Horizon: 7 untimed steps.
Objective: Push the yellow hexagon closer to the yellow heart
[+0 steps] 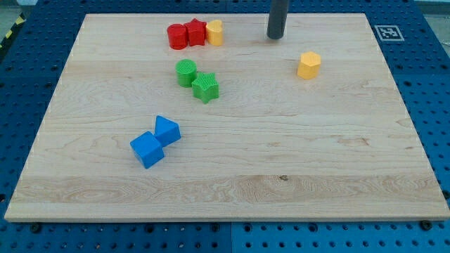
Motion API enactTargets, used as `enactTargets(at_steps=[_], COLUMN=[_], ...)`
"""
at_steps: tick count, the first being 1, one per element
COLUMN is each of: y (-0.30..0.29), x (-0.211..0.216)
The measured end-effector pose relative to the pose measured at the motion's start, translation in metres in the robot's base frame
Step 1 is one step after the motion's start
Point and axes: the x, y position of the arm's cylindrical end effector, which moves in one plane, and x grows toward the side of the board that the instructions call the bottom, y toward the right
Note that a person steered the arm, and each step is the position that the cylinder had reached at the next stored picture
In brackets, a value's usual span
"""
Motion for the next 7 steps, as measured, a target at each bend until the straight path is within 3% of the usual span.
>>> enactTargets(at_steps=[2,3,6,7], y=[0.000,0.028,0.140,0.135], x=[0.014,0.035,0.046,0.098])
